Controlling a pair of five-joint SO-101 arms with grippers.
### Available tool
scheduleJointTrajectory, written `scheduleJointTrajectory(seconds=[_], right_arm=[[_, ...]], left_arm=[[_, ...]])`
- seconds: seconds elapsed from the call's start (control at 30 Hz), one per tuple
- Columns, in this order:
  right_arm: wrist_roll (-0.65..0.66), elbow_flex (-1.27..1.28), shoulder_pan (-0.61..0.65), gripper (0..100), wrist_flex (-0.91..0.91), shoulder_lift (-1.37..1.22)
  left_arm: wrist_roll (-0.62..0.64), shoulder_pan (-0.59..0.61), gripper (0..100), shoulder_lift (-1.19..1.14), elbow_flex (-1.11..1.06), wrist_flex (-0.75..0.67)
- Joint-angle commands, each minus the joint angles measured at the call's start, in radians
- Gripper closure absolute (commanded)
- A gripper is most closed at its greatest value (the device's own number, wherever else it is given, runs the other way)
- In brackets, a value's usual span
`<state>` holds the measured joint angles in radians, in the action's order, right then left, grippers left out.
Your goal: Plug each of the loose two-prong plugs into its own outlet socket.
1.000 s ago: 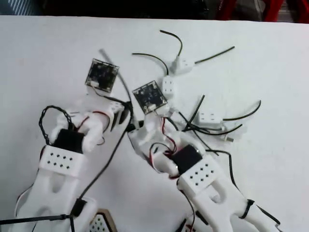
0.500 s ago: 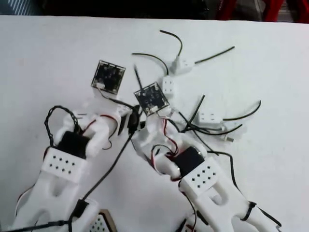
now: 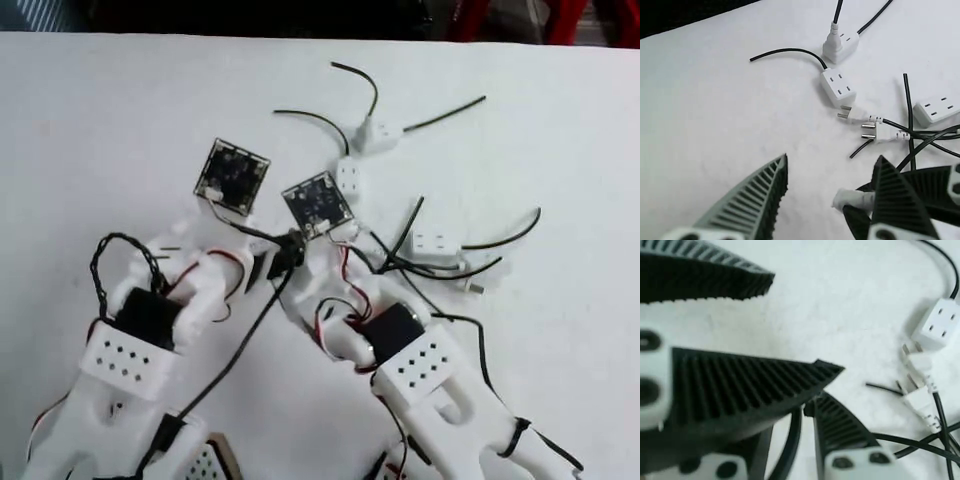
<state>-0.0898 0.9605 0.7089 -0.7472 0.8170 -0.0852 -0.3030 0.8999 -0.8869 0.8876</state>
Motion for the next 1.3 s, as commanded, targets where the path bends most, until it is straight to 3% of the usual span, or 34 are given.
scheduleJointTrajectory(seconds=[0.0,0.17,0.37,0.6,0.8,0.97,1.27], right_arm=[[0.005,-0.018,-0.01,98.1,0.015,0.03],[0.005,-0.02,-0.018,98.1,0.012,0.03],[0.005,-0.049,-0.13,98.1,0.016,0.024],[0.005,-0.066,-0.234,98.1,0.051,0.022],[-0.005,-0.066,-0.415,98.1,0.159,0.021],[-0.025,-0.06,-0.529,98.1,0.239,0.021],[-0.097,-0.063,-0.616,98.1,0.274,0.021]], left_arm=[[-0.017,-0.033,72,0.019,-0.002,0.006],[0.002,0.024,72,0.019,0.003,0.005],[0.054,0.174,72,0.019,0.026,-0.008],[0.048,0.188,72,0.019,0.026,0.034],[0.006,0.065,67,0.018,0.025,0.166],[0.006,-0.065,67,-0.024,0.02,0.192],[0.015,-0.265,67,-0.507,0.193,0.189]])
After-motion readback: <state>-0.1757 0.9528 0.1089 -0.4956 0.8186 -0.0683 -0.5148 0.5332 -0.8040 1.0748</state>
